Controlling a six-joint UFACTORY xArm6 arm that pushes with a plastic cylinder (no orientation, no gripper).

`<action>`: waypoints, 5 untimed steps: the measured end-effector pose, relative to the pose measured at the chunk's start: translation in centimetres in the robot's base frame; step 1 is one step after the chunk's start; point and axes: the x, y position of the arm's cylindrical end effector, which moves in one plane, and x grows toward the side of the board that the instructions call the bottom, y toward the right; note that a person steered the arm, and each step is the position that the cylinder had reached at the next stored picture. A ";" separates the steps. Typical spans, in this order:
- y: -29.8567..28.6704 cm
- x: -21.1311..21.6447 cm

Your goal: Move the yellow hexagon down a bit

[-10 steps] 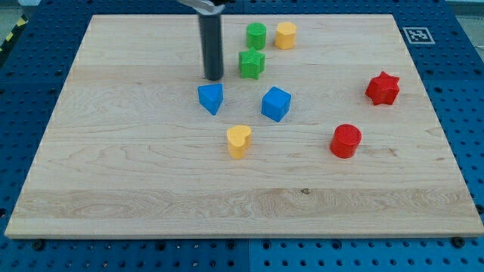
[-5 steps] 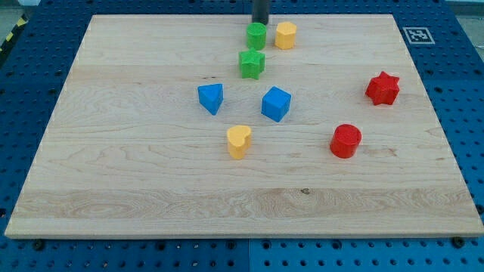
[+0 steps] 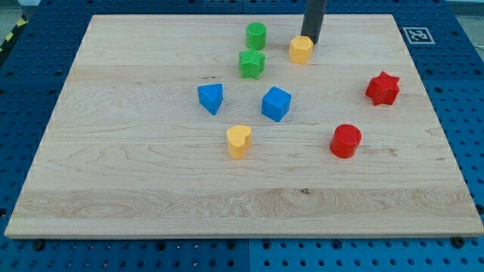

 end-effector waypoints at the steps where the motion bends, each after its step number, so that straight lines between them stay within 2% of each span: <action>1: -2.4 -0.3; 5: -2.8 1.9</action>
